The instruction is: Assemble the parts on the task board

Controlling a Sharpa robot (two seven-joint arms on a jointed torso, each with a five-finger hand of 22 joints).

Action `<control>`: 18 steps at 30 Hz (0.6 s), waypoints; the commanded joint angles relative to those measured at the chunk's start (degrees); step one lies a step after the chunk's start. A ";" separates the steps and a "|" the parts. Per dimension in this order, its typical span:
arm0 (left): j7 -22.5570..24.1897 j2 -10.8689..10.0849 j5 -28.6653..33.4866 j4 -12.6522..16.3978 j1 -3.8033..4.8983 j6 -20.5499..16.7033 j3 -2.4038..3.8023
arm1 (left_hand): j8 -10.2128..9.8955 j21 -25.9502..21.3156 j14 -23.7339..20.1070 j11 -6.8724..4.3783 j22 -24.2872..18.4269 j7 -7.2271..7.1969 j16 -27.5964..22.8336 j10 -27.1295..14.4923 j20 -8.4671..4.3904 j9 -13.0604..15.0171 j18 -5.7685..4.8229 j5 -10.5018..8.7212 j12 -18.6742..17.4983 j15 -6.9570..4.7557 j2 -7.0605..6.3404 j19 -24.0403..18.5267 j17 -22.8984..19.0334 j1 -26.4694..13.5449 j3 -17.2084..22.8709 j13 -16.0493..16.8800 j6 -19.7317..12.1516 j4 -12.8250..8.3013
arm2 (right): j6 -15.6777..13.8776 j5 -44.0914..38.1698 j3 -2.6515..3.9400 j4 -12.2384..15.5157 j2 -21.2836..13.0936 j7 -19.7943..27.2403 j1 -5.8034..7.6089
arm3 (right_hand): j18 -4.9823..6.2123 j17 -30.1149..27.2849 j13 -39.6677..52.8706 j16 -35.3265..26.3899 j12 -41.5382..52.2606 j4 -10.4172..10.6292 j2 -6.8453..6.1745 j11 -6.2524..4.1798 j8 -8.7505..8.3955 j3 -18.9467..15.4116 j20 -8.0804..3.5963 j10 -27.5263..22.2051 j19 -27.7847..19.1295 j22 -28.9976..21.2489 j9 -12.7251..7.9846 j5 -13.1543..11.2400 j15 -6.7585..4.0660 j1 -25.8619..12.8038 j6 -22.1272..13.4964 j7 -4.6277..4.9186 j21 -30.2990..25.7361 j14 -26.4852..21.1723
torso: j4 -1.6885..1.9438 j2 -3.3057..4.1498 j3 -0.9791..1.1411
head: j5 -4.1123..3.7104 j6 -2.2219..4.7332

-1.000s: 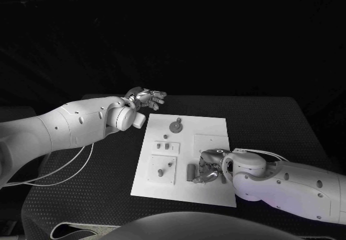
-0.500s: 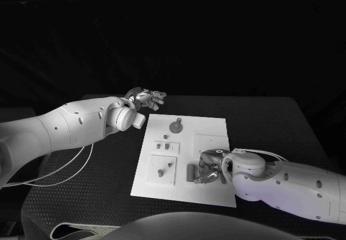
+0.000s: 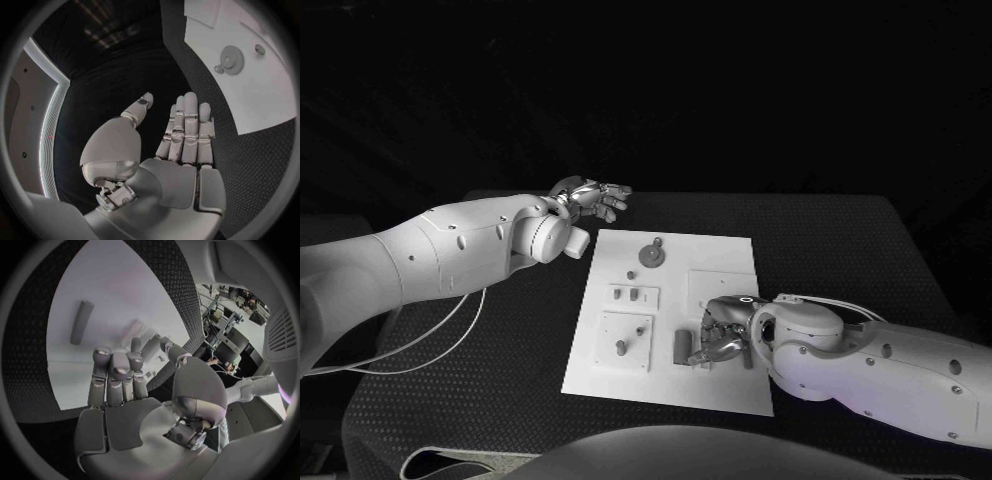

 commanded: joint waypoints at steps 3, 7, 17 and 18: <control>0.17 0.18 -0.43 0.21 0.08 1.02 0.03 | 0.25 -0.34 0.05 -0.07 0.07 -0.04 -0.32 -0.37 -1.73 -0.10 -0.03 -0.33 0.02 0.28 -0.04 -0.27 0.07 -0.41 -0.04 -0.04 -0.33 0.28 | -1.51 0.46 1.13 0.00 -0.47 2.24 0.25 | 0.73 -0.11 0.12 0.17 -0.14 -0.66 -0.05 0.09 -0.41 -0.46 -0.02 -0.41 -0.40 -0.14 0.15 0.04 -0.27 0.61 -0.60 0.04 0.15 0.03 | -0.03 0.02 -0.01 | -0.05 0.10; 0.17 0.07 -0.43 0.21 0.08 0.95 0.03 | 0.26 -0.34 0.06 -0.07 0.08 -0.04 -0.32 -0.38 -1.74 -0.10 -0.02 -0.33 0.02 0.28 -0.05 -0.27 0.08 -0.39 -0.04 -0.04 -0.33 0.27 | -1.57 1.96 2.22 0.00 -1.93 2.22 1.10 | 0.73 -0.12 0.16 0.18 -0.08 -0.77 0.07 0.20 -0.62 -0.56 -0.05 -0.36 -0.38 -0.21 0.13 0.03 -0.22 0.80 -0.98 0.15 0.15 0.05 | 0.01 0.02 -0.01 | -0.07 0.28; 0.35 -0.05 -0.43 0.32 0.08 0.89 0.02 | 0.28 -0.35 0.06 -0.07 0.10 -0.04 -0.32 -0.39 -1.74 -0.12 -0.01 -0.33 0.02 0.27 -0.04 -0.26 0.11 -0.36 -0.02 -0.04 -0.34 0.26 | -0.33 16.41 2.68 -3.04 -5.30 2.05 4.09 | 0.73 -0.24 0.27 0.12 -0.01 -1.22 1.41 0.89 -0.60 2.15 -0.01 -0.52 -0.43 -0.54 1.34 -0.10 0.40 5.13 -2.41 0.81 0.18 0.09 | -0.14 -0.01 0.07 | -0.44 0.74; 0.35 -0.05 -0.43 0.32 0.08 0.90 0.02 | 0.28 -0.35 0.06 -0.07 0.10 -0.04 -0.32 -0.39 -1.74 -0.12 -0.01 -0.33 0.02 0.27 -0.04 -0.26 0.11 -0.36 -0.02 -0.04 -0.34 0.26 | 0.93 17.43 2.68 -3.05 -5.50 1.29 4.13 | 0.73 -0.25 0.27 0.11 -0.03 -1.23 1.58 0.84 -0.27 2.32 0.03 -0.58 -0.47 -0.56 1.68 -0.10 0.39 5.37 -2.11 0.74 0.18 0.08 | -0.08 0.01 0.07 | -0.54 0.77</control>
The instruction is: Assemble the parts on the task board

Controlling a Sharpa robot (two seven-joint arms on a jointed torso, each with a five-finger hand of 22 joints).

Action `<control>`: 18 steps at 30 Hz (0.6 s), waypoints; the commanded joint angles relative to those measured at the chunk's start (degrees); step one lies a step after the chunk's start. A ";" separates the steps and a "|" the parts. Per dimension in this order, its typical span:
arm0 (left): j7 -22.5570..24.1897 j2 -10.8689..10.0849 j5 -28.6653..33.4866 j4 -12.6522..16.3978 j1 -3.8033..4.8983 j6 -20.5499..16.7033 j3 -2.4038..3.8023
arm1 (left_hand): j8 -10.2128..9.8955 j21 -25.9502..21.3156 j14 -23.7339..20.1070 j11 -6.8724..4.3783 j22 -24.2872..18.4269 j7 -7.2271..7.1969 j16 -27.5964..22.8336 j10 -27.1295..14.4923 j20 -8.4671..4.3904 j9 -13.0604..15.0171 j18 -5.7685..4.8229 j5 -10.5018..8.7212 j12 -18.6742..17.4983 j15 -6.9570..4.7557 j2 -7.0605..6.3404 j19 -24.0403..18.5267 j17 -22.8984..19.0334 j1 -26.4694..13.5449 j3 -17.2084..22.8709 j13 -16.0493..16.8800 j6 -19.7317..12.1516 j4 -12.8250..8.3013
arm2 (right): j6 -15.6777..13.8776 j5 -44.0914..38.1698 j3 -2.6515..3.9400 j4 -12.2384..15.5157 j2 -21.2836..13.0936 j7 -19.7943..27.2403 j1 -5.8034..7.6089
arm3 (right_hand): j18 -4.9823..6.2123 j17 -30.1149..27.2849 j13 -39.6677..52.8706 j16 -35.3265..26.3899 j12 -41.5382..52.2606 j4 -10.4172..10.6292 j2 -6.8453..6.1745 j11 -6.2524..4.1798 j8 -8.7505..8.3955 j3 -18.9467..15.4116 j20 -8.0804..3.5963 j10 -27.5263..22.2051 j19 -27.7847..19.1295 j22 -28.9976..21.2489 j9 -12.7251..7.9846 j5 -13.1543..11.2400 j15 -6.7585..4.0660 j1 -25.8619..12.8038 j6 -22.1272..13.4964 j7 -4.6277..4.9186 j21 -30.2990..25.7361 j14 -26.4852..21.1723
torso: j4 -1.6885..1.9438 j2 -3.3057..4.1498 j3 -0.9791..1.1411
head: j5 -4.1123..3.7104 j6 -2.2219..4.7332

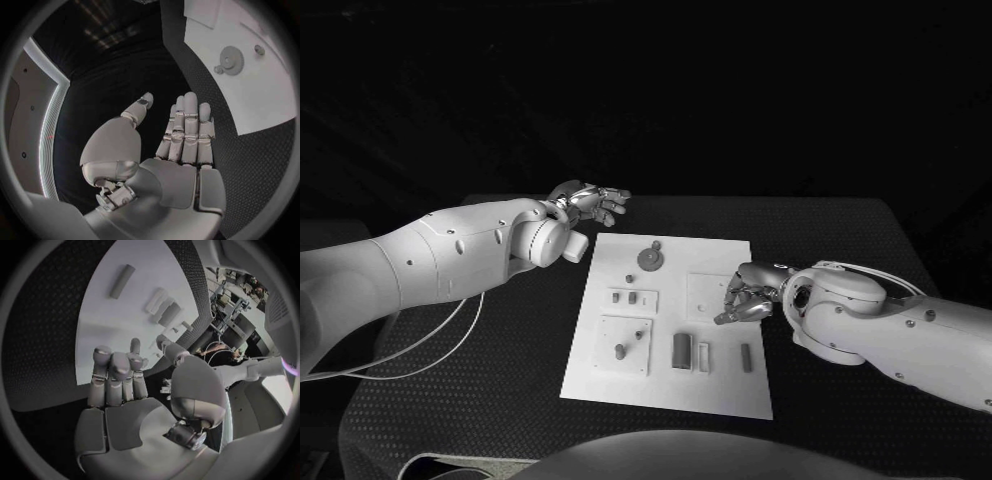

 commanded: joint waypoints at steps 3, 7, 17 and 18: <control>0.45 -0.03 -0.34 0.14 0.08 0.69 0.03 | 0.29 -0.35 0.07 -0.07 0.07 -0.04 -0.32 -0.38 -1.75 -0.07 -0.02 -0.33 0.02 0.27 -0.03 -0.26 0.07 -0.35 -0.02 -0.04 -0.33 0.26 | 7.61 14.85 -0.04 -0.31 -1.28 -2.92 0.30 | 0.74 -0.20 0.17 -0.26 -0.39 0.85 0.39 -0.19 4.08 1.50 0.56 -1.34 -1.12 -0.34 5.99 -0.20 -0.10 1.08 -0.57 0.04 -0.07 -0.40 | 0.07 0.05 0.10 | -0.47 0.14; 0.40 -0.07 -0.34 0.16 0.08 0.75 0.02 | 0.30 -0.35 0.07 -0.08 0.08 -0.05 -0.32 -0.37 -1.75 -0.07 -0.01 -0.32 0.03 0.27 -0.02 -0.25 0.08 -0.32 0.00 -0.04 -0.33 0.25 | 11.28 15.85 -0.12 -0.23 -2.33 -5.22 0.29 | 0.74 -0.11 0.49 -0.34 -0.32 1.58 1.45 -0.01 5.24 2.63 0.84 -2.47 -1.85 -0.41 10.07 -0.10 0.02 0.85 -3.17 0.24 -0.10 -1.03 | 0.00 0.06 0.09 | -0.81 0.13; 0.45 0.05 -0.43 0.03 0.06 0.83 0.01 | 0.34 -0.36 0.12 -0.09 0.14 -0.06 -0.30 -0.37 -1.77 -0.10 0.01 -0.31 0.04 0.24 0.01 -0.25 0.15 -0.10 0.07 -0.03 -0.33 0.12 | 13.06 14.62 -1.63 0.57 -3.06 -8.11 -0.11 | 0.74 0.47 1.33 0.48 0.80 2.27 2.60 -0.63 7.60 2.88 0.86 -2.72 -2.17 -0.08 15.57 -0.10 -0.24 -1.14 -2.04 -0.50 0.85 -1.19 | -0.02 0.04 0.08 | -1.40 0.11; 0.44 0.05 -0.45 0.01 0.06 0.81 0.01 | 0.35 -0.36 0.12 -0.09 0.15 -0.06 -0.30 -0.37 -1.77 -0.10 0.01 -0.31 0.04 0.24 0.01 -0.25 0.16 -0.09 0.07 -0.03 -0.33 0.12 | 12.78 14.53 -1.71 0.56 -2.91 -8.22 -0.27 | 0.74 0.53 1.43 0.56 0.87 2.32 2.56 -0.70 7.76 2.96 0.82 -2.84 -2.26 -0.07 16.50 -0.10 -0.33 -1.38 -2.33 -0.56 0.95 -1.26 | 0.01 0.03 0.06 | -1.41 0.09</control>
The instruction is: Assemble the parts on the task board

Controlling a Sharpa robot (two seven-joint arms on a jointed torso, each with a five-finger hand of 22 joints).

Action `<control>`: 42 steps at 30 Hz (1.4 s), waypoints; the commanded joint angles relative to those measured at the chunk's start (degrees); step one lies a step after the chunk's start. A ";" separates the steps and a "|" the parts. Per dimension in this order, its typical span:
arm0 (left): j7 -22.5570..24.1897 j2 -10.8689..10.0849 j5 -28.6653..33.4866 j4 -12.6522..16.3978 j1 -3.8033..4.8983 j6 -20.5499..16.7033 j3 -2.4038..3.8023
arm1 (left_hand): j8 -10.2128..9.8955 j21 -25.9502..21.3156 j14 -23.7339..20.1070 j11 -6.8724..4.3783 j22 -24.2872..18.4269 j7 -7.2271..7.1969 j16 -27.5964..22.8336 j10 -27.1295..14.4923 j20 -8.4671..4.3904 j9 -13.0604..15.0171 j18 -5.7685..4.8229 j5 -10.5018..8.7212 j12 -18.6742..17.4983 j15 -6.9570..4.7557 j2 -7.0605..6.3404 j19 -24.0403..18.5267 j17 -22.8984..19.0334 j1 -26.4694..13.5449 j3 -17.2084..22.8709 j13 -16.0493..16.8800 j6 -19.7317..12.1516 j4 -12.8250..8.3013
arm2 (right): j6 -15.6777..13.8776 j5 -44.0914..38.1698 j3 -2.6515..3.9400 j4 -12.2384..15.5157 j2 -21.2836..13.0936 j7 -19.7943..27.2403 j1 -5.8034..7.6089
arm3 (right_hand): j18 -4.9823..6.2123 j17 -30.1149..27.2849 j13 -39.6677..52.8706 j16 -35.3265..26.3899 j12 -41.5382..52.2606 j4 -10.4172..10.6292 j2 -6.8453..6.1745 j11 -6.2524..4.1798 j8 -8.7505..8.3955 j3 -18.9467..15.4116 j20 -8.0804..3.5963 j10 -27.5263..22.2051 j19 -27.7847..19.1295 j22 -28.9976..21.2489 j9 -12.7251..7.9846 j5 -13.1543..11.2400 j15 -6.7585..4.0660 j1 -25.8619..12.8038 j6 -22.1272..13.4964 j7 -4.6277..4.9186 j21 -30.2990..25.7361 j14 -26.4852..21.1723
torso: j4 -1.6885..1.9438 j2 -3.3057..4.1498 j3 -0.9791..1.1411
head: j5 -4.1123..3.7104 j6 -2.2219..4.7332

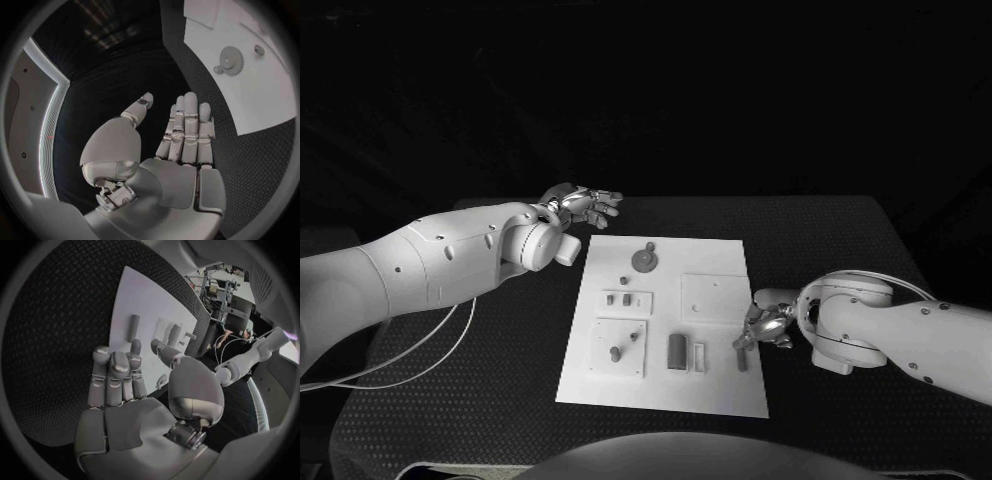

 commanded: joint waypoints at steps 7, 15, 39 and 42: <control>0.35 0.06 -0.45 0.00 0.07 0.86 0.02 | 0.37 -0.37 0.13 -0.09 0.09 -0.06 -0.29 -0.37 -1.76 -0.06 0.01 -0.32 0.04 0.25 -0.01 -0.24 0.10 -0.09 0.05 -0.03 -0.31 0.11 | 2.71 -2.52 -0.58 -0.41 0.74 -3.06 -0.75 | 0.68 0.22 0.29 0.55 0.49 1.25 -0.03 0.65 -3.36 0.04 -0.12 -0.44 -0.67 -0.06 0.29 -0.10 0.26 -2.34 -3.21 1.08 0.54 -0.41 | 0.14 0.03 -0.07 | -0.37 -0.31; 0.29 -0.10 -0.45 -0.17 0.07 1.00 0.01 | 0.39 -0.37 0.13 -0.08 0.11 -0.07 -0.29 -0.37 -1.75 -0.06 0.00 -0.33 0.05 0.25 0.01 -0.23 0.12 -0.13 0.03 -0.03 -0.29 0.14 | 2.48 -3.81 -0.94 -1.07 1.32 -3.32 -1.47 | 0.68 0.19 0.11 0.47 0.32 1.14 0.81 1.52 -8.17 -0.01 -0.05 -0.78 -1.49 -0.11 -4.28 -0.06 1.12 -3.56 -2.69 1.98 0.78 -0.82 | 0.17 -0.01 -0.16 | -0.56 -0.38; 0.04 -0.48 -0.52 0.04 0.07 1.24 0.01 | 0.43 -0.39 0.16 -0.08 0.15 -0.07 -0.28 -0.40 -1.74 -0.08 -0.02 -0.33 0.04 0.25 0.05 -0.22 0.17 -0.22 0.00 -0.03 -0.29 0.21 | 2.05 -13.48 -1.21 -1.02 3.84 -2.99 -4.28 | 0.68 0.09 0.05 0.56 0.54 -1.08 0.08 1.37 -9.85 1.36 -0.21 -0.61 -1.35 -0.40 -6.68 -0.09 0.96 -1.44 -0.73 1.80 1.12 -0.64 | 0.08 0.00 -0.09 | -0.06 -0.90; 0.00 -0.53 -0.57 0.06 0.07 1.31 0.01 | 0.44 -0.39 0.16 -0.08 0.16 -0.07 -0.28 -0.39 -1.74 -0.09 -0.02 -0.33 0.04 0.25 0.05 -0.23 0.18 -0.22 0.00 -0.03 -0.29 0.22 | 1.91 -16.71 -1.42 -0.63 4.00 -3.04 -4.45 | 0.68 0.03 -0.01 0.50 0.51 -3.06 -0.25 1.40 -10.24 3.68 -0.31 -0.63 -1.35 -0.52 -7.13 -0.01 0.97 1.68 -0.62 1.85 1.12 -0.64 | 0.08 0.01 -0.08 | -0.06 -0.96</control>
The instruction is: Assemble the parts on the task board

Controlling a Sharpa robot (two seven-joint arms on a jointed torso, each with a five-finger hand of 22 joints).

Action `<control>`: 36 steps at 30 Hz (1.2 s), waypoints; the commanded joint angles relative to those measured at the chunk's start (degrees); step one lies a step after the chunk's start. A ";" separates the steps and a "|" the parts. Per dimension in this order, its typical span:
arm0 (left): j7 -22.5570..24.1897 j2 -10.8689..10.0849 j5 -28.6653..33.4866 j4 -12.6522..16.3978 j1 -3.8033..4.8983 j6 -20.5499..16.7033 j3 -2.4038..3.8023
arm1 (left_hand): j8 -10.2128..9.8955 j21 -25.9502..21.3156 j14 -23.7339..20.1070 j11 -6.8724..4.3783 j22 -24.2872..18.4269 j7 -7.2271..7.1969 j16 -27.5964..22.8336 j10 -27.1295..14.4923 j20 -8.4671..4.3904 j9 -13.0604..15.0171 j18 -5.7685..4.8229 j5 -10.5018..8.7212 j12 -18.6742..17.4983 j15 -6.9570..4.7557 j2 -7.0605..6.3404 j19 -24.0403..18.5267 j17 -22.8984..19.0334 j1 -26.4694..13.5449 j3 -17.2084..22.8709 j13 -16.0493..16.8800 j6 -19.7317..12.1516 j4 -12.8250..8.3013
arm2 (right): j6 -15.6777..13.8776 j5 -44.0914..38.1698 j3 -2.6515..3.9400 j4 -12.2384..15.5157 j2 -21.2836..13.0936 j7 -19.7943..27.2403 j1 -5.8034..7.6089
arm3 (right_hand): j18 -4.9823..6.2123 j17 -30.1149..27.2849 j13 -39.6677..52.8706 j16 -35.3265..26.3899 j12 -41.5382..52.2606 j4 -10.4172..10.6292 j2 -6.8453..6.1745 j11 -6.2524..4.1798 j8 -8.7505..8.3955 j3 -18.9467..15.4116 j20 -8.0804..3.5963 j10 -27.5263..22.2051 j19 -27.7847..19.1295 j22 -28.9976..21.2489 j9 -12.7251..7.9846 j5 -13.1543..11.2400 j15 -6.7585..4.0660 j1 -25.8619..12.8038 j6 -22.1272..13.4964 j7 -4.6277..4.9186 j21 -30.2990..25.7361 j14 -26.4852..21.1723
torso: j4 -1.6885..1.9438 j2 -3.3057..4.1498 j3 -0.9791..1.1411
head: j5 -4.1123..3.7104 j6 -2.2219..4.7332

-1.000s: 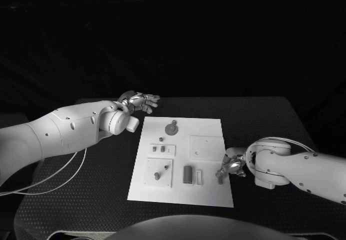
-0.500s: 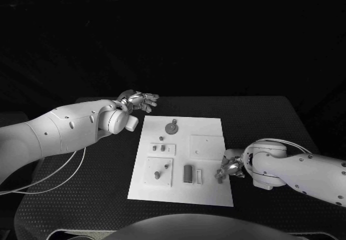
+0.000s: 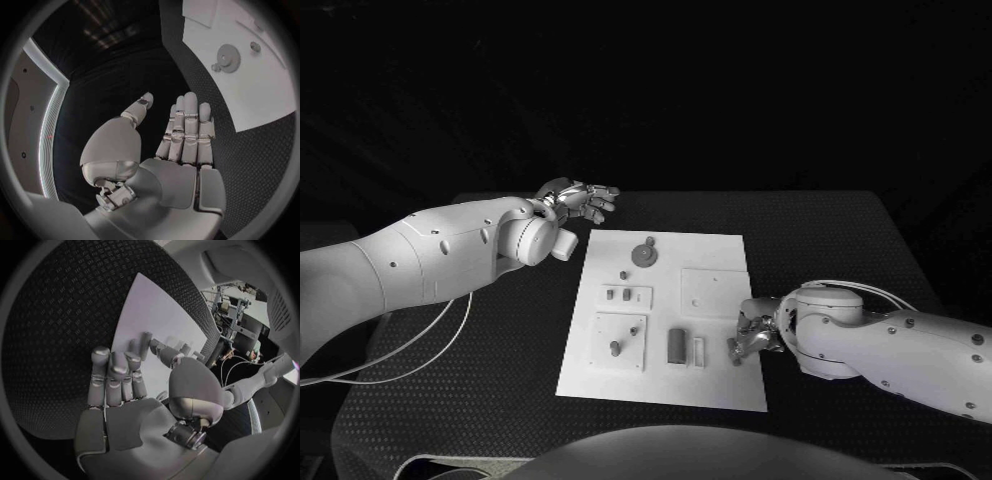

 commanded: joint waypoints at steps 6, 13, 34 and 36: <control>0.14 -0.18 -0.55 0.31 0.08 0.95 0.03 | 0.21 -0.41 0.18 -0.08 0.09 -0.07 -0.27 -0.39 -1.74 -0.10 -0.03 -0.33 0.05 0.25 0.08 -0.24 0.11 -0.24 -0.01 -0.02 -0.29 0.24 | 0.86 -14.32 -1.29 0.91 0.64 0.10 -1.64 | 1.28 -0.23 -0.25 0.06 0.31 -3.48 0.00 0.38 -2.55 1.89 0.33 -0.18 -0.40 -0.24 -3.86 0.36 0.17 3.07 0.24 0.09 0.08 -0.22 | -0.09 0.00 0.00 | 0.01 -0.17; 0.14 -0.26 -0.59 0.41 0.08 0.97 0.03 | 0.24 -0.43 0.19 -0.09 0.11 -0.08 -0.26 -0.36 -1.73 -0.10 -0.04 -0.34 0.06 0.24 0.10 -0.27 0.14 -0.26 -0.02 -0.02 -0.27 0.26 | 0.01 -14.62 -1.34 1.05 0.64 0.26 -1.80 | 1.28 -0.31 -0.44 0.02 0.33 -4.76 0.30 0.63 -3.45 3.16 0.65 0.00 -0.31 -0.49 -5.01 0.63 0.40 4.23 0.06 0.37 0.18 -0.08 | 0.01 -0.02 -0.06 | -0.15 -0.25; -0.04 -0.21 -0.93 0.50 0.08 1.08 0.03 | 0.29 -0.48 0.41 -0.13 0.20 -0.09 -0.11 -0.35 -1.77 -0.15 -0.04 -0.29 0.07 0.17 0.14 -0.31 0.31 -0.14 0.01 0.00 -0.29 0.20 | -7.50 -0.82 -1.32 0.68 0.41 4.65 -1.79 | 1.28 -0.48 -1.25 0.04 0.47 -3.88 6.11 0.73 -4.27 9.77 1.22 1.13 -0.57 -1.03 -8.88 1.29 0.65 3.00 2.06 0.43 0.72 0.30 | 0.04 -0.01 0.01 | -0.04 0.08; -0.07 -0.19 -0.94 0.50 0.08 1.14 0.03 | 0.30 -0.48 0.44 -0.14 0.24 -0.09 -0.08 -0.36 -1.78 -0.17 -0.04 -0.22 0.07 0.16 0.14 -0.30 0.36 -0.03 0.05 0.00 -0.31 0.13 | -10.17 3.91 -1.28 0.78 0.31 5.15 -1.74 | 1.28 -0.53 -1.34 0.01 0.44 -4.05 6.06 0.70 -4.26 10.33 1.22 1.23 -0.48 -1.08 -9.14 1.54 0.59 2.50 2.21 0.39 0.82 0.37 | 0.04 -0.02 -0.01 | 0.01 0.08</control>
